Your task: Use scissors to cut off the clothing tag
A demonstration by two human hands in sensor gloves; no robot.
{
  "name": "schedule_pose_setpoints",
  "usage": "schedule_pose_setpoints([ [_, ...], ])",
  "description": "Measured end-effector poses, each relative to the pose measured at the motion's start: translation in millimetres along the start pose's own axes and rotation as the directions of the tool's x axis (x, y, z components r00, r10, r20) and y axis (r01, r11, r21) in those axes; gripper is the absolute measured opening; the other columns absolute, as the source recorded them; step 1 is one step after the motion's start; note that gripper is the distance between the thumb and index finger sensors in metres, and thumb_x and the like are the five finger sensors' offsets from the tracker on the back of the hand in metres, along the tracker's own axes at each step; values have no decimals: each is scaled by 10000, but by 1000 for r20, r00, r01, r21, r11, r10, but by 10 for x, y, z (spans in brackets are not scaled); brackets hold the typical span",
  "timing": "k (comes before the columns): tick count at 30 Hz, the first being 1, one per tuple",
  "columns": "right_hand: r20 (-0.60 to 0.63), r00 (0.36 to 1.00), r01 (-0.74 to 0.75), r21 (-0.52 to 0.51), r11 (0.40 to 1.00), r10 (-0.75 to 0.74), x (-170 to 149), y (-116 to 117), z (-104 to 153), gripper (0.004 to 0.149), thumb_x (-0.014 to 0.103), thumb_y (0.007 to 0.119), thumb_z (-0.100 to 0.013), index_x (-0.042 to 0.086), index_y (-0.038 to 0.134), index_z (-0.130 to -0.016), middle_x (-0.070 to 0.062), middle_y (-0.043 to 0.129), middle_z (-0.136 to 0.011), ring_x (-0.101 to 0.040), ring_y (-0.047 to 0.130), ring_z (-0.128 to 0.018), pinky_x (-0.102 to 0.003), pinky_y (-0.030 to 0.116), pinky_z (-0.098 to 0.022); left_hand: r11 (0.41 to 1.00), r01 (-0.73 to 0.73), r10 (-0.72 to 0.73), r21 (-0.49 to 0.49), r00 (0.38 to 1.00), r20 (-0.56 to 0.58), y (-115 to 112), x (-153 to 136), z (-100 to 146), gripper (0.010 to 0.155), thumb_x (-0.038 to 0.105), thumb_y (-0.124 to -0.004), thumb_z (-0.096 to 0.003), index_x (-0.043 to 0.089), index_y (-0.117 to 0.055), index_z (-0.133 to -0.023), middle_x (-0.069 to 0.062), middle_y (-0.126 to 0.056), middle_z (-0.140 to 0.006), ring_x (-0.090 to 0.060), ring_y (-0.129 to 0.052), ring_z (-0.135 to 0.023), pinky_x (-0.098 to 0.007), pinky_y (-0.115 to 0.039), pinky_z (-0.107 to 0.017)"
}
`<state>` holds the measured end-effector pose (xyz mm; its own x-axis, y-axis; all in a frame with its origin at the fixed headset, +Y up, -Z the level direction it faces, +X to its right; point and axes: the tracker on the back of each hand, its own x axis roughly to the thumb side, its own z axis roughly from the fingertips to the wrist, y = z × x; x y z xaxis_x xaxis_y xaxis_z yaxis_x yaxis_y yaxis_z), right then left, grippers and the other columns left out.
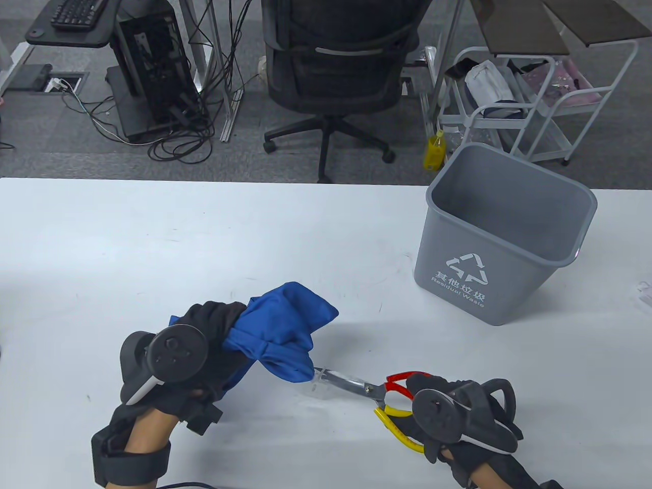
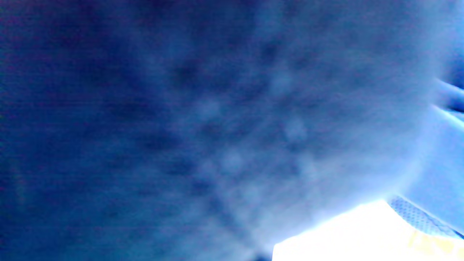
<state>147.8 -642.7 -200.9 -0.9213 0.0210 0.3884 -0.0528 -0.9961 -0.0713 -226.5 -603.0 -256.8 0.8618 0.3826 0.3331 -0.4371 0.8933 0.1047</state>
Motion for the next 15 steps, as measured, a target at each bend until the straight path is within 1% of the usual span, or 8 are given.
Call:
schedule_pose_setpoints([
  [2, 2, 1000, 0, -6, 1000, 0, 3, -10, 3, 585, 750, 833, -300, 243, 931, -575, -30, 1014, -389, -105, 879, 62, -369, 882, -4, 1000, 0, 0, 0, 1000, 0, -2, 2, 0, 684, 523, -959, -347, 270, -722, -938, -25, -841, -866, -253, -898, -667, -535, -814, -490],
  [9, 6, 1000, -10, -3, 1000, 10, 16, -10, 4, 531, 725, 856, -299, 261, 944, -543, -19, 1019, -358, -107, 869, 87, -366, 877, 12, 1000, 1, -1, -3, 1000, 2, -10, 6, -1, 686, 523, -959, -348, 271, -720, -939, -24, -841, -866, -252, -898, -667, -536, -813, -493],
  [12, 6, 1000, -10, -6, 1000, 10, 17, -11, 5, 477, 695, 877, -305, 273, 954, -513, -12, 1023, -328, -109, 860, 109, -365, 873, 26, 1000, 0, 0, -1, 1000, 2, -9, 6, -1, 684, 523, -958, -348, 273, -721, -938, -24, -841, -867, -252, -898, -667, -536, -813, -492],
  [15, 4, 1000, -9, -3, 1000, 9, 12, -6, 4, 473, 694, 880, -302, 275, 958, -509, -14, 1025, -326, -110, 860, 111, -365, 872, 27, 1000, -1, 1, 1, 1000, 2, -7, 3, -1, 685, 524, -958, -347, 273, -721, -938, -23, -840, -867, -251, -899, -667, -536, -815, -490],
])
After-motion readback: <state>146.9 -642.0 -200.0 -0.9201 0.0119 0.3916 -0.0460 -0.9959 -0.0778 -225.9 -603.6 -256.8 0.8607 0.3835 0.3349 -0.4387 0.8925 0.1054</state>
